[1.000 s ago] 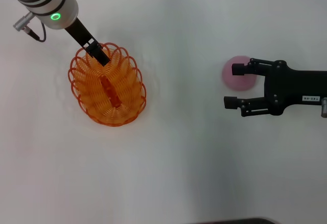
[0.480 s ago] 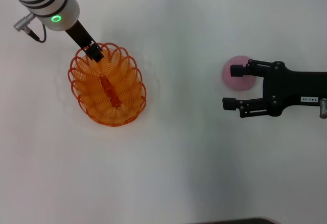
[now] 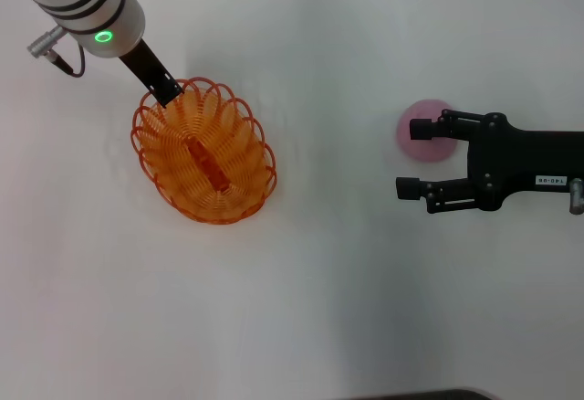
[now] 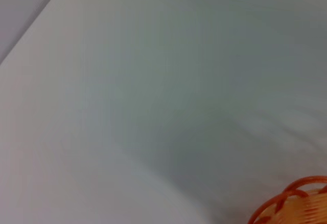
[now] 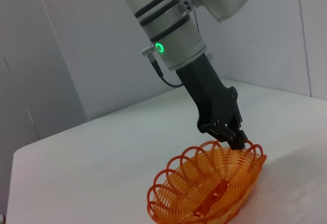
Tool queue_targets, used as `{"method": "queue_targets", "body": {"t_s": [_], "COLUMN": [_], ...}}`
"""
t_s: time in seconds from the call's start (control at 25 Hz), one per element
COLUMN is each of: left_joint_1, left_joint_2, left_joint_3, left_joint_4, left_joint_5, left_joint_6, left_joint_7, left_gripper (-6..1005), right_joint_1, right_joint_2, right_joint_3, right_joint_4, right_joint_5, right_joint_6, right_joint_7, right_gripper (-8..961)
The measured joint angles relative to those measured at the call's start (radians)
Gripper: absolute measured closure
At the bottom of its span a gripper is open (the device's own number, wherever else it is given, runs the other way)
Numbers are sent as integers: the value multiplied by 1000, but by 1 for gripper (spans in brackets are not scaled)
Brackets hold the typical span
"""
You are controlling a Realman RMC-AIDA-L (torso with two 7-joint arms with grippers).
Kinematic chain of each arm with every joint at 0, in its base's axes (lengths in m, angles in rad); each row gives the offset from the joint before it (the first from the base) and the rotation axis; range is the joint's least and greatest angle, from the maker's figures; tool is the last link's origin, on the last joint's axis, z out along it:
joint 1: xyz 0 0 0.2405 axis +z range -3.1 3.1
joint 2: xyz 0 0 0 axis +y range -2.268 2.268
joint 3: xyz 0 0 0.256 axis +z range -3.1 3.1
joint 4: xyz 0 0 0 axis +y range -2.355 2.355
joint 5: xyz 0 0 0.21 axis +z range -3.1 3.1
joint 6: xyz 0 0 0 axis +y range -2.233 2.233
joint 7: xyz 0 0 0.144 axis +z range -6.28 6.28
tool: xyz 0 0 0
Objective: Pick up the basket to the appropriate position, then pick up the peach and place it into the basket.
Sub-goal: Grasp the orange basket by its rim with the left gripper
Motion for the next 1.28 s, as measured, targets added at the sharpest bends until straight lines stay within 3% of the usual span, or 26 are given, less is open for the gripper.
{"method": "queue_targets", "body": {"t_s": [0.12,0.72,1.08,1.28], "left_joint_1": [0,2,11,1], "left_joint_2": [-1,-4,-10,-7], "left_joint_3": [2,4,-33,-77], "left_joint_4": [0,25,161,175], "left_joint_5": [0,0,0,0], "left_joint_6": [-2,15,153,192], "left_joint_7": [0,-3,-67,-99], "left_gripper": [920,923,938,942], "right_joint_1": [0,0,0,2], "right_joint_2": [0,0,-2,-2], "right_joint_3": [0,10,40,45], "right_joint_4": [0,1,1,1], "right_joint_5": [0,7,23,36], "right_joint_6": [0,0,0,3], "right_joint_7": [-1,-3,-6,-7], "right_gripper": [1,2,2,2]}}
